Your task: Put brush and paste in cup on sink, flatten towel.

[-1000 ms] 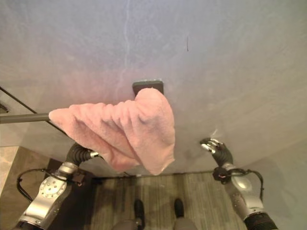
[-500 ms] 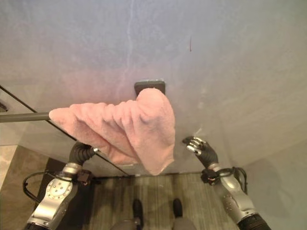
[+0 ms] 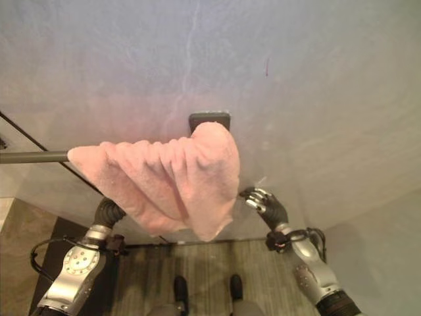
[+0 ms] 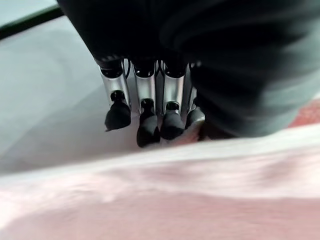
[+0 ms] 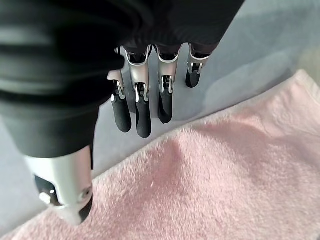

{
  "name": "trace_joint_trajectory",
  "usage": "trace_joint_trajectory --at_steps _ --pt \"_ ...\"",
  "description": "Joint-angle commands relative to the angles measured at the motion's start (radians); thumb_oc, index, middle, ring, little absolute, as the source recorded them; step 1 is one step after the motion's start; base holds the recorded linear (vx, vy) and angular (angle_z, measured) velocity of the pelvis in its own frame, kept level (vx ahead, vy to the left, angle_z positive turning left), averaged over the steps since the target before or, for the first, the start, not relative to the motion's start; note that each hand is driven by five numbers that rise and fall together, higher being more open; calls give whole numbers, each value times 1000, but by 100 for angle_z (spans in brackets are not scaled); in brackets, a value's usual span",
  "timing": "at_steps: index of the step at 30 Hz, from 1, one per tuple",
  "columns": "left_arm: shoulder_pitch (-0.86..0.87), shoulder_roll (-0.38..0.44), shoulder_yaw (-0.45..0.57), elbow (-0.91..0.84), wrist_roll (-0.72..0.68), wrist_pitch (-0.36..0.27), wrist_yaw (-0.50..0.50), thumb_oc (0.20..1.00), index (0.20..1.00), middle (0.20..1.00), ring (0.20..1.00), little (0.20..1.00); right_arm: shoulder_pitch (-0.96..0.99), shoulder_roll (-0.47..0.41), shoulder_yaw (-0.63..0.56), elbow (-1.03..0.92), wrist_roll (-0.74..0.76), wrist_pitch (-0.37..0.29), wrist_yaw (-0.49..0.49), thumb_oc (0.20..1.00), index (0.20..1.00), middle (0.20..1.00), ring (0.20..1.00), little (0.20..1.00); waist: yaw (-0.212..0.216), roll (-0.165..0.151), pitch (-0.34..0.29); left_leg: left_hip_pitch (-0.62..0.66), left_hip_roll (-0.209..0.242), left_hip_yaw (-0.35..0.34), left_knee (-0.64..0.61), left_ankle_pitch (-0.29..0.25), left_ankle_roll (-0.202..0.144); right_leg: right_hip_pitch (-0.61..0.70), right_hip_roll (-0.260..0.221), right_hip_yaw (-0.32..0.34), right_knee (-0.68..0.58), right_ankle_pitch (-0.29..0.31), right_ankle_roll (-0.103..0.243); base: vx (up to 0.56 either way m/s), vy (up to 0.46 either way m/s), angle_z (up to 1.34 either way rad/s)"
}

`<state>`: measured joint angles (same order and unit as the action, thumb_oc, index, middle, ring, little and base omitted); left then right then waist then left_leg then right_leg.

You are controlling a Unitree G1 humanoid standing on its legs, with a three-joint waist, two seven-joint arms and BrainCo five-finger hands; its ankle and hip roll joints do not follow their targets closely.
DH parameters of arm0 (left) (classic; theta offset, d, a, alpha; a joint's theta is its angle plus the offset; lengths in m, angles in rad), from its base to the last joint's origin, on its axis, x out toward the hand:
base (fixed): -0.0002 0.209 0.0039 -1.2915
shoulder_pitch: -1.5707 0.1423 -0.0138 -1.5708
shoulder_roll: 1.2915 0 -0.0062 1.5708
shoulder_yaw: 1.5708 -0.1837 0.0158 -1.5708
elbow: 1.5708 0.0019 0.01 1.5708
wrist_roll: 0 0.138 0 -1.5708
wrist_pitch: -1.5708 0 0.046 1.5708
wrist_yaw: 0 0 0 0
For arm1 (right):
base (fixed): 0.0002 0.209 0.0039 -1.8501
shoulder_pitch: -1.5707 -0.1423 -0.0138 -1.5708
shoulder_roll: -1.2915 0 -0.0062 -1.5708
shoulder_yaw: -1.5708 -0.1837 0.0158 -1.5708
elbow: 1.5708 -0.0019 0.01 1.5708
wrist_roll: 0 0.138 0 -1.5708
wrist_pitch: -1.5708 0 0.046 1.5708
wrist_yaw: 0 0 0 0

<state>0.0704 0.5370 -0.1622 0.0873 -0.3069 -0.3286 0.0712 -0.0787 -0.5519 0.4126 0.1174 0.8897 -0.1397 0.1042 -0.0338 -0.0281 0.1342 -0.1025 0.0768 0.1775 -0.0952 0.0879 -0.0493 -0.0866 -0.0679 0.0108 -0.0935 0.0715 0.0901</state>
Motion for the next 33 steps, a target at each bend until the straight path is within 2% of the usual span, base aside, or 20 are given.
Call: trace_joint_trajectory --at_steps 1,12,16,33 --pt "-122 38 -14 72 3 -27 31 200 200 200 200 200 -383 118 -56 -100 33 -135 7 1000 1000 1000 1000 1000 53 -67 -60 47 62 -11 8 -24 -61 14 -165 -23 6 62 150 0 0 0" --pt "-132 14 -64 182 37 -3 50 200 200 200 200 200 -496 156 -19 -75 -1 -152 -40 1000 1000 1000 1000 1000 63 -81 -65 48 71 2 8 -24 -63 11 -161 -26 6 64 149 5 5 -3" --pt "-140 16 -87 254 119 12 69 200 200 200 200 200 -493 160 -16 -72 -7 -150 -42 1000 1000 1000 1000 1000 55 -79 -69 55 71 6 8 -27 -63 13 -161 -25 6 64 149 14 13 -8" --pt "-132 -24 -92 465 209 52 102 200 200 200 200 200 -468 124 17 -109 -33 -133 -36 1000 1000 1000 1000 1000 28 -72 -84 85 75 52 8 -37 -62 7 -161 -3 6 74 156 4 3 -5"
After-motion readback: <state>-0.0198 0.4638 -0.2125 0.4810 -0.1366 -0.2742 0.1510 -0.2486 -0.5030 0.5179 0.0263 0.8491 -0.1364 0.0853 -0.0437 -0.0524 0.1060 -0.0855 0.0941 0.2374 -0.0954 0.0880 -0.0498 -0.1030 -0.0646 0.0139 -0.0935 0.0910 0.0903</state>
